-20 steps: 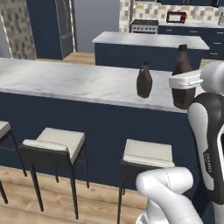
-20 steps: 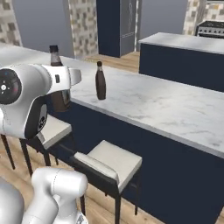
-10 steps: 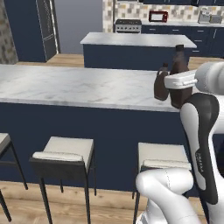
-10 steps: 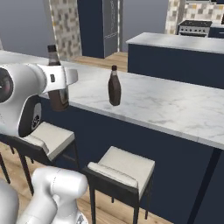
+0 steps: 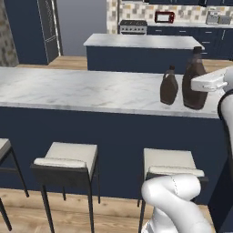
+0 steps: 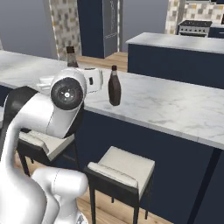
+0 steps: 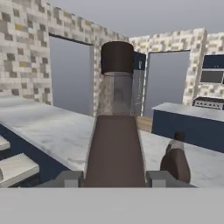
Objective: The dining table condiment station is running low on syrup bottle. Refill the condiment station by opening the cabinet and taking the syrup bottle from the cabinet and placing it on the dining table.
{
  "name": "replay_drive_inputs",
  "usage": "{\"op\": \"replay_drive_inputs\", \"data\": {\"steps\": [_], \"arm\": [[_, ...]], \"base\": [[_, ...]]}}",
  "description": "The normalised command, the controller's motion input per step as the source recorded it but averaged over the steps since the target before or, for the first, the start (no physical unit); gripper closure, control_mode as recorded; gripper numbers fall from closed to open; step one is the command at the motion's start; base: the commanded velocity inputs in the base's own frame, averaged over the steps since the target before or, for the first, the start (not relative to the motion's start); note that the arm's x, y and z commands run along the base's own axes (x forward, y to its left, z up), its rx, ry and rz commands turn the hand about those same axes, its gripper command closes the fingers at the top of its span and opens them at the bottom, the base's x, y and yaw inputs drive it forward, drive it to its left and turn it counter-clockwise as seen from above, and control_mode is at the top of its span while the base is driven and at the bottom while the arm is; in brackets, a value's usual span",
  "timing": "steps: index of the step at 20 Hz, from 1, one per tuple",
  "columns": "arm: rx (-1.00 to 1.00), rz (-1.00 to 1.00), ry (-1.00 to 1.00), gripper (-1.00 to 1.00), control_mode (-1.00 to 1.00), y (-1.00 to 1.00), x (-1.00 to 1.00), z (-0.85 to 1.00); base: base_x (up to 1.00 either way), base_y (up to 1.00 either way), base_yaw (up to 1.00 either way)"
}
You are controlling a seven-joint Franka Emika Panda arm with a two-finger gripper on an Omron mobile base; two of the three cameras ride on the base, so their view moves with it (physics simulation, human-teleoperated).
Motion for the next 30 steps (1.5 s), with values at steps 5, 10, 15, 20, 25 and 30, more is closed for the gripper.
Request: {"op": "replay_drive_inputs", "data": {"steps": [5, 10, 15, 20, 25, 30], "arm": [[0.06, 0.09, 0.01, 1.00, -1.00, -0.53, 0.16, -0.05], [0.03, -0.16, 0.04, 1.00, -1.00, -0.44, 0.40, 0.00], [0.00, -0.12, 0.01, 1.00, -1.00, -0.59, 0.54, -0.13], [0.00, 0.05, 0.00, 1.00, -1.00, -0.35, 0.61, -0.34], [0.00, 0.23, 0.00, 1.00, -1.00, -0.21, 0.68, -0.26], [0.00, 0.26, 0.00, 1.00, -1.00, -0.32, 0.58, -0.16]], "base": [[0.00, 0.00, 0.00], [0.00, 0.00, 0.00], [0.00, 0.00, 0.00], [0.00, 0.00, 0.00], [0.00, 0.00, 0.00], [0.00, 0.00, 0.00]]}}
